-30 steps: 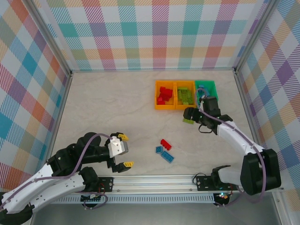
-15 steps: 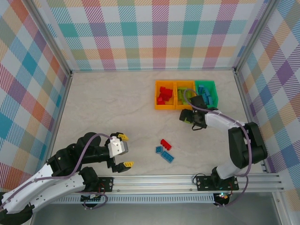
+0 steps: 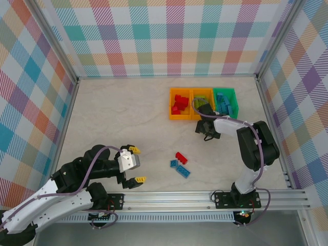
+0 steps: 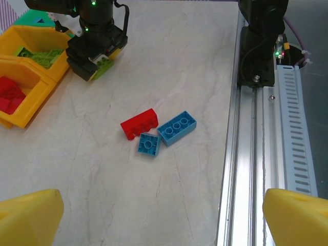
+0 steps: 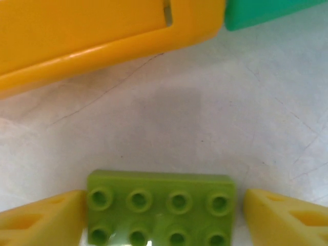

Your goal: Sort the legos into containers by color

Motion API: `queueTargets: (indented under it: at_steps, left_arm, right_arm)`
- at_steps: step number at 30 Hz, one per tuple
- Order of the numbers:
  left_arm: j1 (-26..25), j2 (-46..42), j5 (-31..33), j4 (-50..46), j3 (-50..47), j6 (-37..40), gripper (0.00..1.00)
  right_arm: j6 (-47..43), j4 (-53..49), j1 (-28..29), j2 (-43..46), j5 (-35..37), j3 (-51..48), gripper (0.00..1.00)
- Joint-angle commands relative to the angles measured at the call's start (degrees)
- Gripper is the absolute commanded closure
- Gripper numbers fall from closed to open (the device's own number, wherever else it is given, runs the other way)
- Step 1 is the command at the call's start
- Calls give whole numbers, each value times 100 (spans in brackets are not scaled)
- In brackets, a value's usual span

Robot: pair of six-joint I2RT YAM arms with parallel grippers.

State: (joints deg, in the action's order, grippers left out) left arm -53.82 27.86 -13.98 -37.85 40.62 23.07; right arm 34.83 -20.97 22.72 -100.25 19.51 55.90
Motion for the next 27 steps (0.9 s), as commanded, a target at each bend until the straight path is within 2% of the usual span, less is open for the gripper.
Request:
queueTargets:
  at_steps: [1,5,9,14,18,22,27]
  left_arm:
    - [64,-70,-12,-52,-64,75,0]
    - [64,-71,-300,-65,-81,149,0]
    - [65,-50,-571,-105,-72,246,0]
    - [60,-70,-450,-114,-65,251,0]
    - [70,-53,-422,-91,-72,259,0]
    - [71,-50,-389,-109,-63,260,0]
    - [72,-135,-258,-127,-90,251,0]
  right_arm:
    - [5,-45,59,-140,-29,110,36]
    - [50,40,64,28,-94,-81,44]
    - [54,223,73,604,-105,-463,55]
    - [85,40,118,1701,24,-752,55]
    - [-239,-66,114,2380,176,-452,55]
    - [-830,-100,11,1938,290,497,52]
    - [-1287,-159,-433,545,-92,1946,51]
